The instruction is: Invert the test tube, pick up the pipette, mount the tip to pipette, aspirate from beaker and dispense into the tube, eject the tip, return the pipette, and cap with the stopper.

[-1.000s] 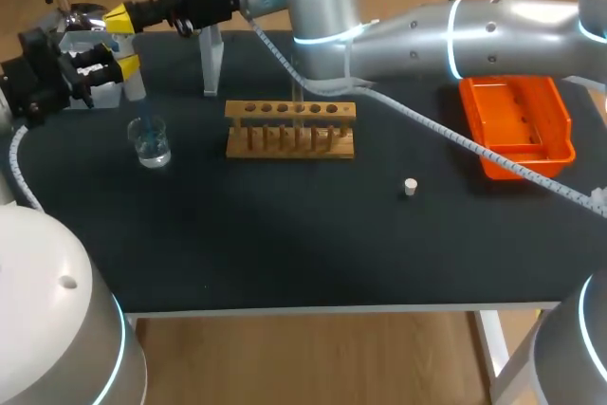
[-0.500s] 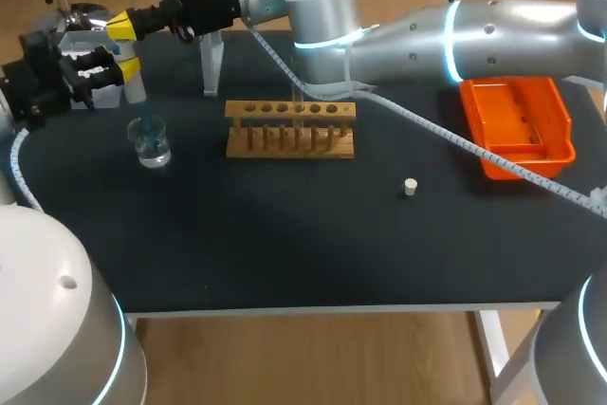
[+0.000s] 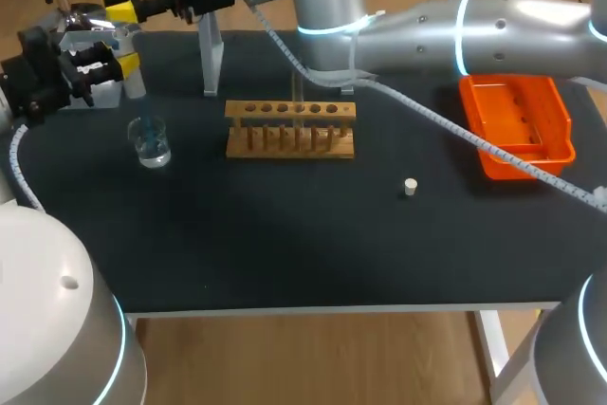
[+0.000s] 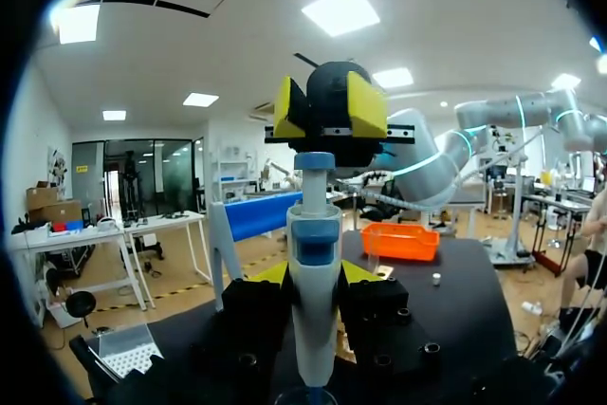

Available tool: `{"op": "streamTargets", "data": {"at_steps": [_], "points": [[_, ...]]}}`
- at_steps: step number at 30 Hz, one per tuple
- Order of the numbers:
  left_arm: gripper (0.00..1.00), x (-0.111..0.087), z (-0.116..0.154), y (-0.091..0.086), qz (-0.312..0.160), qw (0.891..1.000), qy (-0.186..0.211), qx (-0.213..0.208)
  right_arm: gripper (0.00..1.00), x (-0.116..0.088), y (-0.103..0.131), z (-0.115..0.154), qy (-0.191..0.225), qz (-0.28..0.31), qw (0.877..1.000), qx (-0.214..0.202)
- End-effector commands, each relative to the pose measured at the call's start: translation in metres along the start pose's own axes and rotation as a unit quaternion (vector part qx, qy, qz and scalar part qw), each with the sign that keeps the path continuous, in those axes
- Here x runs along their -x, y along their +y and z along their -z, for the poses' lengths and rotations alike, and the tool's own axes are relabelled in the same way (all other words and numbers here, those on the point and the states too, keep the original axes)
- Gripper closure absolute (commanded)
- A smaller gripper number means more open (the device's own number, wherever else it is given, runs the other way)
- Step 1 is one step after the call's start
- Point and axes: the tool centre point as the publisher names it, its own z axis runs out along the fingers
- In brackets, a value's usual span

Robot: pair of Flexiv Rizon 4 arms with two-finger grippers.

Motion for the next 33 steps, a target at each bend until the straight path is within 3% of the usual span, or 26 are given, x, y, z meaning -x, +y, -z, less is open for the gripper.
{"op": "streamTargets", "data": {"at_steps": [1,10,19,33], "points": [[1.0,-0.001,0.0,-0.001,0.0,1.0,-0.002,0.001,0.0,-0.017,0.011,0.025,-0.016,0.005,1.0,-0.022],[1.0,-0.001,0.0,-0.001,0.0,1.0,-0.002,0.001,0.0,-0.029,0.003,0.092,-0.059,0.002,0.996,-0.06],[1.0,-0.001,0.0,-0.001,0.0,1.0,-0.002,0.001,0.0,-0.046,-0.033,0.157,-0.114,-0.02,0.99,-0.083],[1.0,-0.001,0.0,-0.001,0.0,1.0,-0.002,0.001,0.0,-0.057,-0.069,0.221,-0.144,-0.029,0.984,-0.104]]}}
